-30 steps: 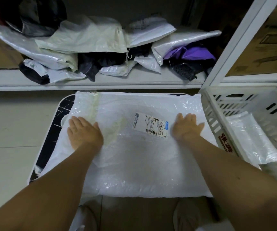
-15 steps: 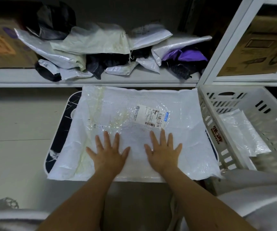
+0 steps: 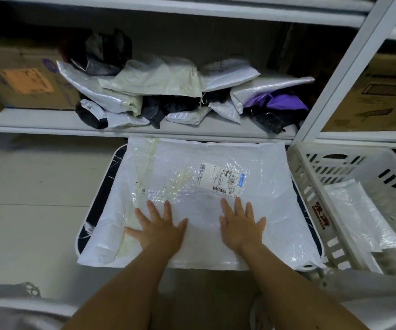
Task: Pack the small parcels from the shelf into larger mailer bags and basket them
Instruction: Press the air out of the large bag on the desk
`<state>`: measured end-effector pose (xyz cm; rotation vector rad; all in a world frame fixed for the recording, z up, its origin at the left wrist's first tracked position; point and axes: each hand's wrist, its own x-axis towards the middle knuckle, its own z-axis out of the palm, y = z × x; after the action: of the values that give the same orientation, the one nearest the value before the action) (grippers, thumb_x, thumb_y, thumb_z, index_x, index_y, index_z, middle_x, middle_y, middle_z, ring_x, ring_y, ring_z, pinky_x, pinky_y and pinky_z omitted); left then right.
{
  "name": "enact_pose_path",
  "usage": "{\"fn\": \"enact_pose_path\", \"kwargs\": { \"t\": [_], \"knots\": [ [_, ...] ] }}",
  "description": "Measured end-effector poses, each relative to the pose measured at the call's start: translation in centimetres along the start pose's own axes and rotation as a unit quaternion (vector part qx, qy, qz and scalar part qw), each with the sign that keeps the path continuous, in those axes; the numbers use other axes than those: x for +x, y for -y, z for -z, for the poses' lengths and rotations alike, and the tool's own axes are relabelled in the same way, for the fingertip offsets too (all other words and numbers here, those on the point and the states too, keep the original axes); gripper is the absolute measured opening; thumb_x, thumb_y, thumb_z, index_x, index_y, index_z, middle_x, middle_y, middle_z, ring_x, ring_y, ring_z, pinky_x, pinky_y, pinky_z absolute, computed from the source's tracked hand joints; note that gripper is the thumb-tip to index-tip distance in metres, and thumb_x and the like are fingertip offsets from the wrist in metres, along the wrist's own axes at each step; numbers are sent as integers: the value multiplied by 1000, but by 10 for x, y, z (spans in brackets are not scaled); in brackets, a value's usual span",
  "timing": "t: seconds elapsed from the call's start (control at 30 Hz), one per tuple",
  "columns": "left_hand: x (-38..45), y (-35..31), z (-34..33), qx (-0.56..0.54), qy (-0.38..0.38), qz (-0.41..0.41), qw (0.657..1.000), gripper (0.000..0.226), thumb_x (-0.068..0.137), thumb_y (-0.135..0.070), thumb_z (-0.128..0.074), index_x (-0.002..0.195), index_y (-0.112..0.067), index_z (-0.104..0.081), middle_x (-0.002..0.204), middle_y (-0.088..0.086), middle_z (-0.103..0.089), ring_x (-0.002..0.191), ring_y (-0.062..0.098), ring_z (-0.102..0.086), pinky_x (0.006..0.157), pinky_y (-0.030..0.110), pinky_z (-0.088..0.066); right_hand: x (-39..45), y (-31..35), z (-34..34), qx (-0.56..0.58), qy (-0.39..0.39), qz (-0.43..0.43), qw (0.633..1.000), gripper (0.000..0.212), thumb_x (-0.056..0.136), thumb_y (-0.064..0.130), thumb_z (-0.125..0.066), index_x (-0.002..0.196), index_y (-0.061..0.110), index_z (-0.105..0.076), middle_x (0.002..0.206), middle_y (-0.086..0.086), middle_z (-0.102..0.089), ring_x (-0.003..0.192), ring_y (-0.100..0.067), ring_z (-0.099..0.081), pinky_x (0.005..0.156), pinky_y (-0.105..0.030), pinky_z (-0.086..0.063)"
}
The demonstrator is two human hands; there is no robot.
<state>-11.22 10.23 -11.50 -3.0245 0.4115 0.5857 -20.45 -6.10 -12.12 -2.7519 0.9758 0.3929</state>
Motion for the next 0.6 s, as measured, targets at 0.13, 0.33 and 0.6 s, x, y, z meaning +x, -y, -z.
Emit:
{"fn": "enact_pose_path", "kwargs": {
  "t": [0.13, 0.33, 0.6],
  "knots": [
    [15, 0, 25, 83, -10, -23, 996, 69, 92, -65, -19, 151, -31, -7, 157, 13, -17, 136, 44, -29, 106, 68, -18, 7, 17, 5, 8, -36, -48, 998, 51, 101, 39, -26, 150, 37, -14, 159, -3, -17, 147, -32, -13, 112, -66, -13],
    [54, 11, 69, 61, 47, -104, 992, 49, 92, -41, -24, 130, -22, -47, 131, 9, -54, 115, 32, -54, 98, 52, -37, 35, 42, 37, 29, -63, -60, 996, 34, 89, 24, -36, 117, 28, -53, 119, -1, -53, 118, -23, -43, 102, -54, -28],
    [104, 16, 143, 17, -22, -158, 987, 46, 99, -46, -32, 132, -17, -47, 130, 9, -53, 118, 29, -52, 95, 42, -42, 100, 107, 130, 4, -241, 98, 966, 42, 93, 17, -48, 135, 20, -49, 161, -7, -5, 131, -30, -31, 96, -40, -37]
  ]
}}
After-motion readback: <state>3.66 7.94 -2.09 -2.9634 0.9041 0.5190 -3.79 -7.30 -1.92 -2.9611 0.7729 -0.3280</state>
